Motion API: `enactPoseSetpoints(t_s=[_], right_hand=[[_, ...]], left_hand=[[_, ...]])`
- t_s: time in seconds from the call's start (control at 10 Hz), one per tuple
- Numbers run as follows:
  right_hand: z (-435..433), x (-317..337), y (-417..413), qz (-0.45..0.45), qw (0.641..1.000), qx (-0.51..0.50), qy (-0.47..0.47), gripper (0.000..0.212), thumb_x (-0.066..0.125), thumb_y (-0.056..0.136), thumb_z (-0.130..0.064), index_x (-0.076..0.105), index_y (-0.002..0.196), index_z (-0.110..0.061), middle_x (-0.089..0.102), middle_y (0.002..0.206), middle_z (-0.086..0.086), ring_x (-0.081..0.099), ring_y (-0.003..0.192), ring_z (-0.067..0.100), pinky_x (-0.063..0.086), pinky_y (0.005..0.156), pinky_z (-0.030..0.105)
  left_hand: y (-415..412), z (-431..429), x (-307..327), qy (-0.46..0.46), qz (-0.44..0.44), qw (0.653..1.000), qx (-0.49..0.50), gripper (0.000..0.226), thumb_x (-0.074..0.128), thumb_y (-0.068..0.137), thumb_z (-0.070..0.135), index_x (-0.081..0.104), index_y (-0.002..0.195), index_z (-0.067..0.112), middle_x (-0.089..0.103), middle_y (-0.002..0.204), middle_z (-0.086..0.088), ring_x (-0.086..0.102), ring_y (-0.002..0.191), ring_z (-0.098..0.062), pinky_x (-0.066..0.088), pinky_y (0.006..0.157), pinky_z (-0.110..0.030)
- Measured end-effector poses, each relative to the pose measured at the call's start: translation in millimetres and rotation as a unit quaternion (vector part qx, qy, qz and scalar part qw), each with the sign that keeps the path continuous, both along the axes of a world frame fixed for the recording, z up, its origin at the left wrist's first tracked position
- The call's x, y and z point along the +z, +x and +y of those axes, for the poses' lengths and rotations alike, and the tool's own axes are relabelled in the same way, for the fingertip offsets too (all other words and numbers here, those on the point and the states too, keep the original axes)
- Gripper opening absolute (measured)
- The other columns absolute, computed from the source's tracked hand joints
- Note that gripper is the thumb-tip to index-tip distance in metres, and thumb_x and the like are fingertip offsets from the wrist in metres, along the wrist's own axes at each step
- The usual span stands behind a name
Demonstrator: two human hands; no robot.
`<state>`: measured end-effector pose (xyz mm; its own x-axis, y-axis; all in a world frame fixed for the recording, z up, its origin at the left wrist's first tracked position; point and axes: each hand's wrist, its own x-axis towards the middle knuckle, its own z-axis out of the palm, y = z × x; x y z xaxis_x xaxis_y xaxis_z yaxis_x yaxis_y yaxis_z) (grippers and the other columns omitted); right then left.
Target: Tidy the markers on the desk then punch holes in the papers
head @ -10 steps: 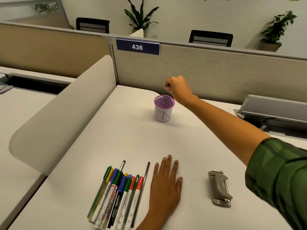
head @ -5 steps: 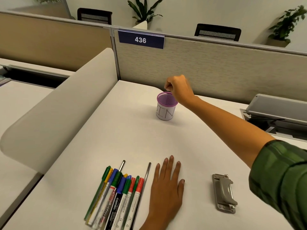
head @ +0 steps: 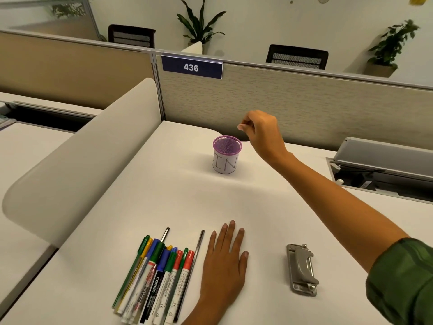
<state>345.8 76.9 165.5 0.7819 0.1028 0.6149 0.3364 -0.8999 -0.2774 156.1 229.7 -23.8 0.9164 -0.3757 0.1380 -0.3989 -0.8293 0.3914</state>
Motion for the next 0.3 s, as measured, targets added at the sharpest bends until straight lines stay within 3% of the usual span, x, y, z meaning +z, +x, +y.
enactPoseSetpoints(t_s=[0.3], right_hand=[[-60.4, 10.1, -98.1, -0.055, 0.996, -0.052, 0.051, 0.016, 0.066, 0.087, -0.012, 0.063, 0.08, 0.002, 0.065, 0.077, 0.015, 0.057, 0.069, 0.025, 0.047, 0.061, 0.036]], left_hand=[[-3.0, 0.1, 1.0, 0.02, 0.002, 1.0, 0.003, 0.055, 0.015, 0.097, 0.048, 0.007, 0.15, 0.036, -0.009, 0.158, 0.015, -0.012, 0.145, -0.004, -0.005, 0.119, -0.032]])
